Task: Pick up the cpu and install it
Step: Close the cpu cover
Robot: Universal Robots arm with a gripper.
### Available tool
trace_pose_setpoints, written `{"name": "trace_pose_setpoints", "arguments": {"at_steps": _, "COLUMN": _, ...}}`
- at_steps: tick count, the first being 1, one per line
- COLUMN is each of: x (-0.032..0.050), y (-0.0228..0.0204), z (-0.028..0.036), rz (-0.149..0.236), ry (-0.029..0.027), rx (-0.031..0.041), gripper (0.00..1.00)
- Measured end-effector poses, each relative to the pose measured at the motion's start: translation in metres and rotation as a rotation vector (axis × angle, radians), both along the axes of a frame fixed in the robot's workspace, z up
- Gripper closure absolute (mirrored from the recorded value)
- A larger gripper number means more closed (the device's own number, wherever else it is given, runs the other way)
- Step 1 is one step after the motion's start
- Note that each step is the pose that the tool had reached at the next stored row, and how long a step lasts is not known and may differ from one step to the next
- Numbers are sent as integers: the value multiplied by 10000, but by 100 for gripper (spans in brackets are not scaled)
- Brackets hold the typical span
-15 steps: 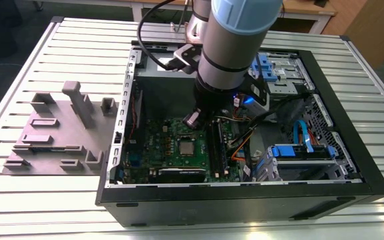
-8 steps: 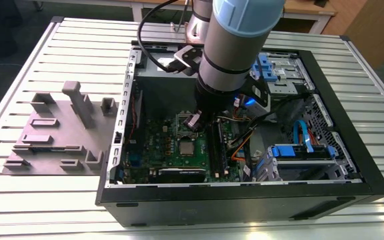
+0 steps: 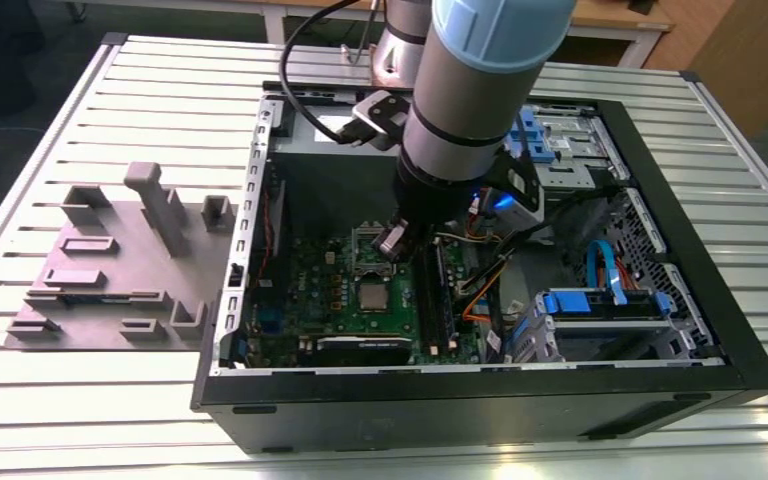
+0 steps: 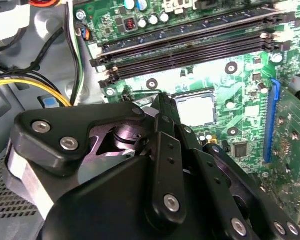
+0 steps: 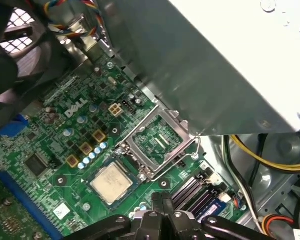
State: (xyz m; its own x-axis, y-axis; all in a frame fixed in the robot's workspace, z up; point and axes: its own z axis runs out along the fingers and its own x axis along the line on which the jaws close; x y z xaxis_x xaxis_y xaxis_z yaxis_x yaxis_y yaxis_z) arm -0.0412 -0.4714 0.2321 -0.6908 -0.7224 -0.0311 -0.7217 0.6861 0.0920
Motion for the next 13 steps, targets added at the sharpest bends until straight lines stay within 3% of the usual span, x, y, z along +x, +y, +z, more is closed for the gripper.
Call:
{"name": "trace_pose_setpoints", "arguments": {"at_steps": 6, "x": 29, "y": 90, "z": -32, "rz": 5, "ry": 0, "rx": 1, "gripper": 90}}
{"name": "trace_pose_setpoints", "arguments": {"at_steps": 13, "x": 29, "y": 94, "z": -39, "rz": 5, "ry": 0, "rx": 1, "gripper": 90}}
